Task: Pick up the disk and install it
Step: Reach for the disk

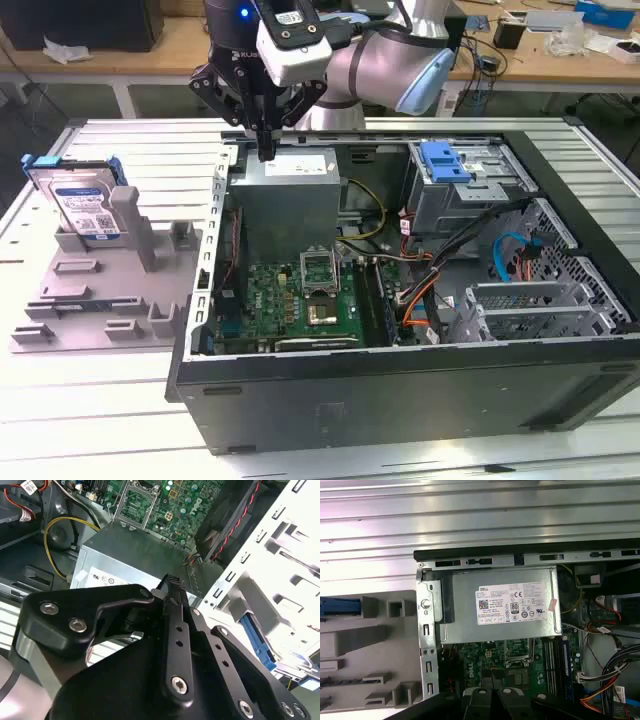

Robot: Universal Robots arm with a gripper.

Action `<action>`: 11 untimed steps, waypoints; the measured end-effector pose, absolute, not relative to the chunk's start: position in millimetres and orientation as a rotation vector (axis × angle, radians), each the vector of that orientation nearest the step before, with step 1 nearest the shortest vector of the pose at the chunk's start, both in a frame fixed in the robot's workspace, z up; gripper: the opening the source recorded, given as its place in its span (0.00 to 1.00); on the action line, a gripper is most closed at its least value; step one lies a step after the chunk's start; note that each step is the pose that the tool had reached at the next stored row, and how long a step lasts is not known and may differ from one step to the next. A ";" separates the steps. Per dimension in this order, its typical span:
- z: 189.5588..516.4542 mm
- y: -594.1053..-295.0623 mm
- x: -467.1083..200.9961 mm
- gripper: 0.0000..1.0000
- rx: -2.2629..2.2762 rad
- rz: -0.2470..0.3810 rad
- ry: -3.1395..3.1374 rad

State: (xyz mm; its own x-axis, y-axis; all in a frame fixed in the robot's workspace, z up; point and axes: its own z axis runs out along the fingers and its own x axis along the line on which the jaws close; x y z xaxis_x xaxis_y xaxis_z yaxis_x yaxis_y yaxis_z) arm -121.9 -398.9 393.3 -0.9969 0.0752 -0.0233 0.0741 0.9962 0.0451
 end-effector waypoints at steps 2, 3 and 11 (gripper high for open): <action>393.3 -398.9 -121.9 0.11 0.117 0.069 3.114; 393.3 -398.9 -121.9 0.11 0.117 0.069 3.114; 393.3 -398.9 -121.9 0.11 0.117 0.069 3.114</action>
State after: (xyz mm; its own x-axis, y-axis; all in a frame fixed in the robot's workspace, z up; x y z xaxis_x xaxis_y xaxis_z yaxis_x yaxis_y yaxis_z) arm -121.9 -398.9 393.3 -0.9969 0.0753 -0.0233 0.0742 0.9962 0.0450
